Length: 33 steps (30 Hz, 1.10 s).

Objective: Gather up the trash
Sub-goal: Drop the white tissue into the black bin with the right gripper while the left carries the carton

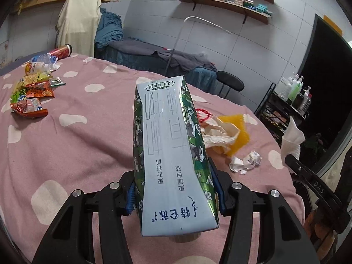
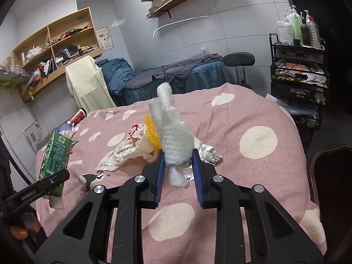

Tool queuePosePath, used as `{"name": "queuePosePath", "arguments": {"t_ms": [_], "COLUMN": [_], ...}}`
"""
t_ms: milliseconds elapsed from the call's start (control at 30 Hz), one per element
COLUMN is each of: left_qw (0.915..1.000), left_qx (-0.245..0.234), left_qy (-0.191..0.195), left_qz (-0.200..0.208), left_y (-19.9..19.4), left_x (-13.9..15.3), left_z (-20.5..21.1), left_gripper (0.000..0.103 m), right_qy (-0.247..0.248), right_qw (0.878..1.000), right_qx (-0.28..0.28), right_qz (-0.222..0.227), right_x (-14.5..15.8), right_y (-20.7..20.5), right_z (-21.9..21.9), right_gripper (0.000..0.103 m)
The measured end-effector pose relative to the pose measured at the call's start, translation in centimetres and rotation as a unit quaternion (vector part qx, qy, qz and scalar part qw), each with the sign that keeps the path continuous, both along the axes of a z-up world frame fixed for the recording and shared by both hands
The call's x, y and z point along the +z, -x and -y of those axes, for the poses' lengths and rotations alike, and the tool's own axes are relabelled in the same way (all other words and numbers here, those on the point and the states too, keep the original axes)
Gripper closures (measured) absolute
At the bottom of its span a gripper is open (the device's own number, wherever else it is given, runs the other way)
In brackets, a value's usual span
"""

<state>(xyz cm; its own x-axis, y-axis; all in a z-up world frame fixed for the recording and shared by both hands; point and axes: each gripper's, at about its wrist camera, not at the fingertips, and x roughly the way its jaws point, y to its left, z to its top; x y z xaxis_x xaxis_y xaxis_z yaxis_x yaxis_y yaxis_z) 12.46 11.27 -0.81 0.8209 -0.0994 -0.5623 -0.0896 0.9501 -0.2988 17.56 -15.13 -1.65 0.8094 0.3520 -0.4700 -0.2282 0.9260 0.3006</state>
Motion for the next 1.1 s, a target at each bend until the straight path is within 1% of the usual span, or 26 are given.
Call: {"name": "queuePosePath", "arguments": {"t_ms": [100,167,333,467,633,800,967,1100], "left_qw": [0.9997,0.9992,0.9964,0.9919,0.9837,0.9729,0.9617,0.9536], "left_qx": [-0.022,-0.037,-0.082,-0.126,-0.179,-0.23,-0.274,-0.301], "left_qy": [-0.001,0.006,0.006,0.005,0.003,-0.005,-0.009,-0.012], "left_qz": [0.008,0.012,0.017,0.017,0.019,0.021,0.015,0.009], "left_y": [0.9,1.3,1.7,1.6,1.8,1.9,1.6,1.5], "left_x": [0.1,0.0,-0.2,-0.4,-0.3,-0.2,-0.5,-0.7], "left_z": [1.6,2.5,5.5,8.5,12.4,16.6,20.2,23.0], "left_gripper": [0.05,0.05,0.05,0.05,0.05,0.05,0.05,0.05], "right_qy": [0.007,0.012,0.023,0.028,0.034,0.034,0.046,0.051], "right_qw": [1.0,1.0,0.999,0.997,0.992,0.984,0.973,0.963], "right_qx": [-0.001,-0.008,-0.045,-0.074,-0.122,-0.174,-0.221,-0.25], "right_qz": [0.008,0.01,0.008,0.002,-0.009,-0.029,-0.051,-0.082], "right_x": [0.4,0.4,0.1,-0.3,-1.1,-2.1,-3.2,-4.6], "right_y": [1.4,2.4,5.0,6.4,8.0,9.0,9.7,9.4], "right_z": [0.8,1.8,5.2,7.9,12.0,15.8,19.3,21.7], "right_gripper": [0.078,0.078,0.078,0.078,0.078,0.078,0.078,0.078]}}
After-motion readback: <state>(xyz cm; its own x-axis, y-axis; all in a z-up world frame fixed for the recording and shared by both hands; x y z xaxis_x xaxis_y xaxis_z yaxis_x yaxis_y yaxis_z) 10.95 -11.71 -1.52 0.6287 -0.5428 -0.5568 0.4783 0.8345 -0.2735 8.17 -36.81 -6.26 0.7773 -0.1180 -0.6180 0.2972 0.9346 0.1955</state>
